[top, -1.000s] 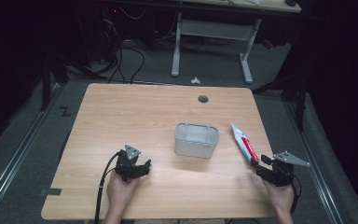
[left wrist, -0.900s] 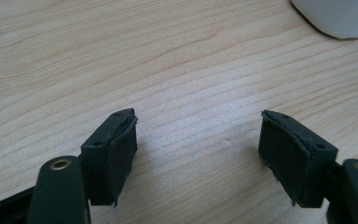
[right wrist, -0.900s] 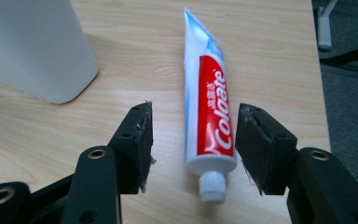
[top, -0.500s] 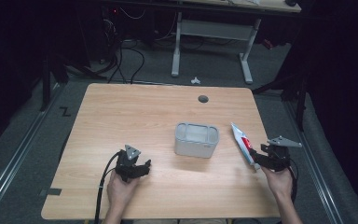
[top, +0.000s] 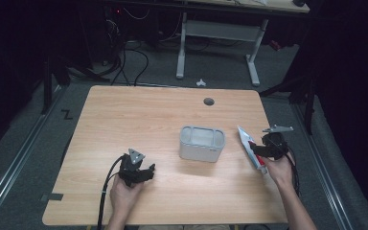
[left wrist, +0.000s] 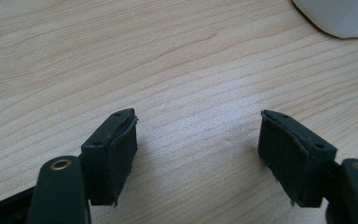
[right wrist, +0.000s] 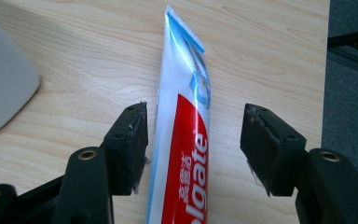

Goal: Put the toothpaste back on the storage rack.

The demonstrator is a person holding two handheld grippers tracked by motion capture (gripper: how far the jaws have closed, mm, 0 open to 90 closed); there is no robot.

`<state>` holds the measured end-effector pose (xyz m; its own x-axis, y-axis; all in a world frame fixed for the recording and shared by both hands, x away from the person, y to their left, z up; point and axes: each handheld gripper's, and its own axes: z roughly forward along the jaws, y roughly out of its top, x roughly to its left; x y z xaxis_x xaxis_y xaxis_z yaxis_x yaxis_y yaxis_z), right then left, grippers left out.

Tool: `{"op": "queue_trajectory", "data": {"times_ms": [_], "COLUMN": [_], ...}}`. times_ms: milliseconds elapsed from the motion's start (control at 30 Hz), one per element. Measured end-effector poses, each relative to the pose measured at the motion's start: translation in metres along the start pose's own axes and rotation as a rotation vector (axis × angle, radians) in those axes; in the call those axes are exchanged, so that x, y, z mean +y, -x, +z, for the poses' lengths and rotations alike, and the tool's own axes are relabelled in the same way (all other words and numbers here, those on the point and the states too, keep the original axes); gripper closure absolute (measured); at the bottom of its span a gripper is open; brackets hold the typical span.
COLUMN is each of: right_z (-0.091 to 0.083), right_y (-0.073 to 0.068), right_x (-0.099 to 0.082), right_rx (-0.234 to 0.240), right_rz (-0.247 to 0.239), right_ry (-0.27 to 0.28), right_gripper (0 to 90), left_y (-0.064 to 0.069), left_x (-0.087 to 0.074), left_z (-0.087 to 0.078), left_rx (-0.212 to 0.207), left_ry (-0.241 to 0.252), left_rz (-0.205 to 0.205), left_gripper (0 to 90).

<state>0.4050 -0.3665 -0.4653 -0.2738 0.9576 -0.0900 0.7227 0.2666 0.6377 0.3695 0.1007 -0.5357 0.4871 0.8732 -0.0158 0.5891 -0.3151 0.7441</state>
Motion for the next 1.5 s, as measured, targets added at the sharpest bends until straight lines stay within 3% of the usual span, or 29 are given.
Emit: {"op": "queue_trajectory", "data": {"times_ms": [667,933,1100,1233,1433,1467,1500], "right_z": [0.035,0.047,0.051,0.055,0.063,0.07,0.07], "right_y": [0.001,-0.002,-0.003,-0.004,-0.003,-0.004,-0.003], "right_x": [0.023,0.032,0.036,0.042,0.042,0.039,0.039], "right_rx": [0.003,-0.004,-0.011,-0.011,0.017,0.025,0.03], "right_rz": [0.009,-0.007,-0.018,-0.025,-0.011,-0.015,-0.009], "right_ry": [-0.144,-0.218,-0.228,-0.276,-0.326,-0.359,-0.351], "right_gripper": [39.7,40.4,42.3,43.2,46.7,48.1,48.9], "left_y": [0.0,0.0,-0.001,-0.001,-0.001,-0.001,0.0], "left_x": [0.0,0.0,0.0,0.0,0.0,0.0,0.0], "left_z": [0.0,0.0,0.0,0.0,0.0,0.0,0.0], "left_rx": [0.001,0.0,-0.002,-0.001,-0.002,-0.001,0.0], "left_ry": [0.001,0.001,0.001,0.001,0.001,0.0,0.001], "left_rz": [-0.001,-0.001,-0.002,-0.002,-0.003,-0.001,-0.001], "left_gripper": [29.4,29.3,29.1,29.0,28.9,28.7,28.7]}}
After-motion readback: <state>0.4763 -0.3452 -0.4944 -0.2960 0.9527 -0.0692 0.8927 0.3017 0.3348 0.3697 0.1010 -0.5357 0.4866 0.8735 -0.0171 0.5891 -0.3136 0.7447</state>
